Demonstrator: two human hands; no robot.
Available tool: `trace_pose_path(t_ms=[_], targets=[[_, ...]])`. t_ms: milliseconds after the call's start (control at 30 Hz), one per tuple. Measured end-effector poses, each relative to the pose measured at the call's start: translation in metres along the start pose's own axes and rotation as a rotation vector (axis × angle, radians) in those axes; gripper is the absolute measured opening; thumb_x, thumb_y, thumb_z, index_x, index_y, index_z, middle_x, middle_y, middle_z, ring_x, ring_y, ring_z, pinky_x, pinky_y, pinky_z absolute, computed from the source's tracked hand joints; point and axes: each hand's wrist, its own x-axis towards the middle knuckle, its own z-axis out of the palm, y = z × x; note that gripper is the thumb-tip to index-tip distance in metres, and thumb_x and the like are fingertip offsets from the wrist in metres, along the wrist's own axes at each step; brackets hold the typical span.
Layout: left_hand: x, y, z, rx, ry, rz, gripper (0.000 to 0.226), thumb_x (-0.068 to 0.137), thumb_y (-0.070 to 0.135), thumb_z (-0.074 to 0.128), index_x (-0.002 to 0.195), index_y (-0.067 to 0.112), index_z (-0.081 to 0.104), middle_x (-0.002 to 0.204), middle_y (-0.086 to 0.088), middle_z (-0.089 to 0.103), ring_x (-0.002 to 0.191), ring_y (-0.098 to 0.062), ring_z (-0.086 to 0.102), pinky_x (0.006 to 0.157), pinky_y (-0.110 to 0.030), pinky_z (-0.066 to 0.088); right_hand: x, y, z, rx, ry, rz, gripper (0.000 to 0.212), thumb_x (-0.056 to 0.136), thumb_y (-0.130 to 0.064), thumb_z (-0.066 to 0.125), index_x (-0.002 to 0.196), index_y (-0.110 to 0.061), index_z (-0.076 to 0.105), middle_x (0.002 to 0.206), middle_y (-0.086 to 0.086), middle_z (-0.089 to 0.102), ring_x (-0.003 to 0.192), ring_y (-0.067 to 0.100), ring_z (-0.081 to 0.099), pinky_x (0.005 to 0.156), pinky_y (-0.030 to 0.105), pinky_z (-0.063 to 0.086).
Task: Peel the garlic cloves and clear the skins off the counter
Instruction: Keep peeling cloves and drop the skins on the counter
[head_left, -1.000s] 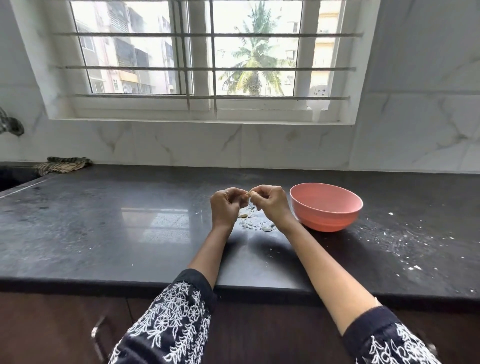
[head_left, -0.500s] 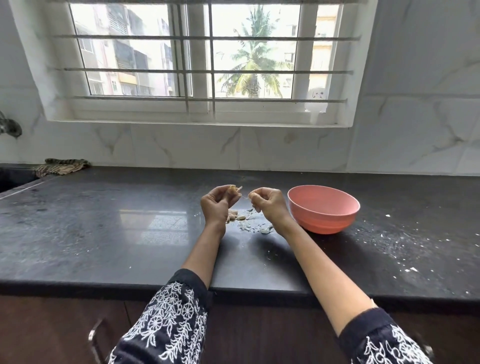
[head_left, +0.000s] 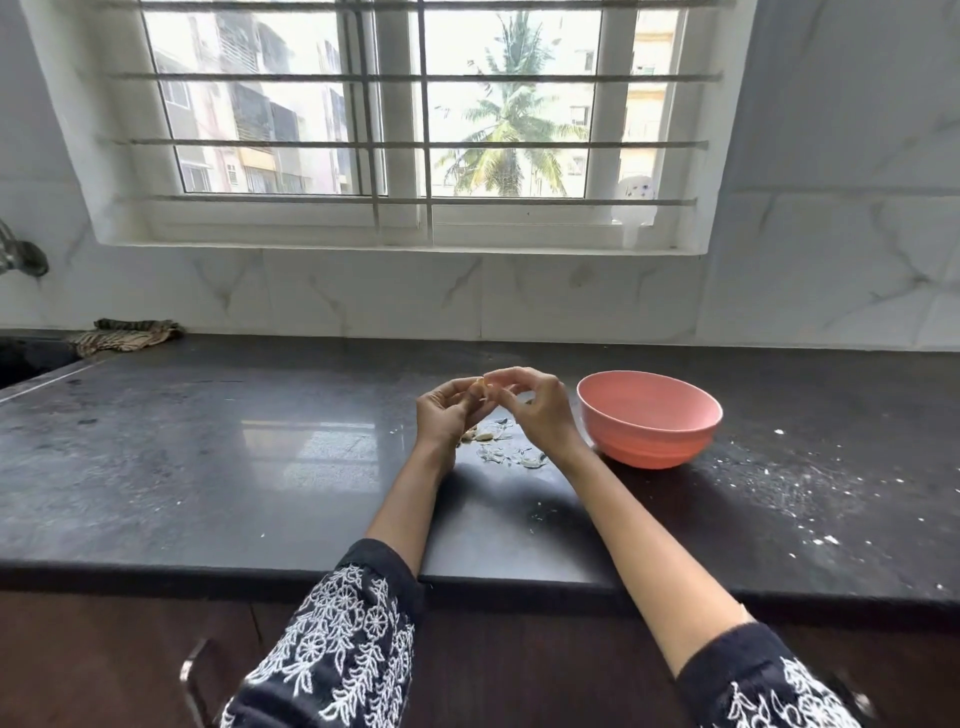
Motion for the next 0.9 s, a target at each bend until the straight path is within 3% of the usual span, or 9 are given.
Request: trace_pose_path(t_ms=[167,233,400,567,633,733,800,900], targets=[[-0.002,0.001,0.002,-0.030,-0.013,-0.035,0.009,0.087,0.003,0.059,0.083,0.006,0.065,0.066,-0.001,0.071,0.064,-0.010,0.069,0.066,-0.019,0.055,-0.001,0.004,0.000,-0.070,0.042,-0.058,0.005,0.079,-0.011,0.071,0.075,-0.009,0.070,0.079,0.003,0.067,0.065,0.000,0.053,0.060,0.007,0.038],[-0.002,-0.001,0.001,0.006,-0.023,-0.034,0.009,0.087,0.004,0.059,0.083,0.008,0.066,0.067,0.002,0.071,0.065,-0.008,0.069,0.064,-0.019,0.052,0.000,0.006,0.000,-0.095,0.025,-0.070,0.004,0.080,-0.008,0.069,0.076,-0.009,0.069,0.082,0.007,0.066,0.068,0.006,0.053,0.063,0.010,0.038],[0.001,0.006,-0.001,-0.128,0.128,0.028,0.013,0.090,0.001,0.055,0.080,0.005,0.063,0.061,0.004,0.070,0.054,-0.002,0.062,0.055,-0.012,0.051,0.000,0.010,0.001,-0.211,-0.071,-0.090,0.008,0.081,-0.002,0.065,0.079,-0.007,0.069,0.084,0.010,0.063,0.078,0.020,0.055,0.073,0.034,0.046],[0.000,0.006,0.000,-0.163,0.099,0.008,0.012,0.092,0.005,0.053,0.084,0.008,0.062,0.063,0.007,0.070,0.050,0.001,0.057,0.054,-0.011,0.050,-0.001,0.009,-0.003,-0.261,-0.074,-0.061,0.023,0.081,0.007,0.056,0.083,-0.010,0.072,0.082,0.002,0.072,0.073,0.010,0.061,0.070,0.023,0.048],[0.000,0.005,0.000,-0.191,0.053,-0.015,0.012,0.092,0.006,0.052,0.086,0.009,0.062,0.066,0.007,0.070,0.052,0.000,0.058,0.056,-0.012,0.051,-0.001,0.008,-0.002,-0.239,-0.037,-0.043,0.032,0.082,0.009,0.050,0.092,-0.011,0.072,0.084,0.002,0.073,0.078,0.012,0.066,0.077,0.029,0.053],[-0.002,0.006,0.001,-0.234,0.015,-0.043,0.013,0.093,0.006,0.051,0.086,0.009,0.061,0.067,0.006,0.070,0.055,-0.002,0.061,0.061,-0.014,0.054,-0.002,0.002,-0.002,-0.239,0.014,0.020,0.021,0.087,-0.009,0.053,0.099,-0.014,0.070,0.091,0.000,0.073,0.085,0.015,0.065,0.080,0.030,0.051],[-0.003,0.007,0.002,-0.232,0.006,-0.052,0.012,0.093,0.006,0.051,0.087,0.009,0.061,0.068,0.006,0.071,0.057,-0.002,0.063,0.063,-0.015,0.055,-0.002,0.000,-0.004,-0.282,0.032,0.015,0.016,0.089,-0.022,0.058,0.087,-0.011,0.070,0.084,0.003,0.071,0.081,0.018,0.063,0.073,0.031,0.048],[-0.004,0.008,0.001,-0.242,-0.001,-0.055,0.012,0.093,0.007,0.050,0.088,0.009,0.060,0.068,0.006,0.071,0.059,-0.003,0.064,0.062,-0.015,0.055,-0.002,0.003,-0.005,-0.311,0.052,-0.011,0.006,0.081,-0.012,0.063,0.076,-0.011,0.066,0.079,0.003,0.068,0.075,0.020,0.061,0.070,0.032,0.047]])
